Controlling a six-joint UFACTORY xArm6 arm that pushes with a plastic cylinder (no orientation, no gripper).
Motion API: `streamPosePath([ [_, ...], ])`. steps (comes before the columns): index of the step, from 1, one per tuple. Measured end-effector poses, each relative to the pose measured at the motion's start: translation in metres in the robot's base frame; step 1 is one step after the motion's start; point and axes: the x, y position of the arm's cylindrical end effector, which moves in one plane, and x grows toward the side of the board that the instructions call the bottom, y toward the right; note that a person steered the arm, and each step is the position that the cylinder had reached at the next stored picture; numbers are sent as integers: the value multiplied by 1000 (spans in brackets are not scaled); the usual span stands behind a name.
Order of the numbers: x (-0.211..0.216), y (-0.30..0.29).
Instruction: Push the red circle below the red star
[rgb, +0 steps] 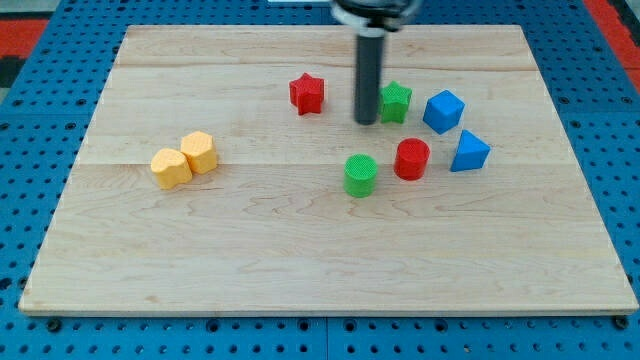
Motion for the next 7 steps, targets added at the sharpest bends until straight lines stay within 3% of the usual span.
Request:
streamPosePath([
  [1, 17, 40],
  [4, 122, 63],
  [5, 127, 28],
  [6, 82, 24],
  [7, 42, -16],
])
